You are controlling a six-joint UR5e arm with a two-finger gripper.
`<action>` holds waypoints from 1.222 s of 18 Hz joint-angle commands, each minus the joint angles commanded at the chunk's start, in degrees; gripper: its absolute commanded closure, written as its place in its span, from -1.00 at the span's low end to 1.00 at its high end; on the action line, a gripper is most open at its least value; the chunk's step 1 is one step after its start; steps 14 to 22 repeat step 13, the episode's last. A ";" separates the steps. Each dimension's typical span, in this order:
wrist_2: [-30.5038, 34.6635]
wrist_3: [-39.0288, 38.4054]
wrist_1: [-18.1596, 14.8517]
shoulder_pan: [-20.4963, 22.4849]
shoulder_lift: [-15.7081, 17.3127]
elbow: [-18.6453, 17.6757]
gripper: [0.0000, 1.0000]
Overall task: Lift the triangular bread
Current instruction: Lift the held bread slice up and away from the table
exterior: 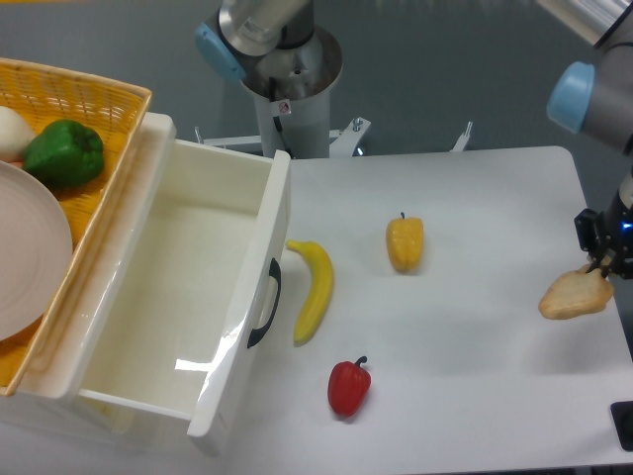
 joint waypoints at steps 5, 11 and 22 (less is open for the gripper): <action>3.95 -0.09 -0.70 -1.75 0.09 -0.61 1.00; 3.70 -0.53 -0.44 -2.64 0.26 -1.76 1.00; 3.70 -0.53 -0.35 -2.64 0.09 -1.67 1.00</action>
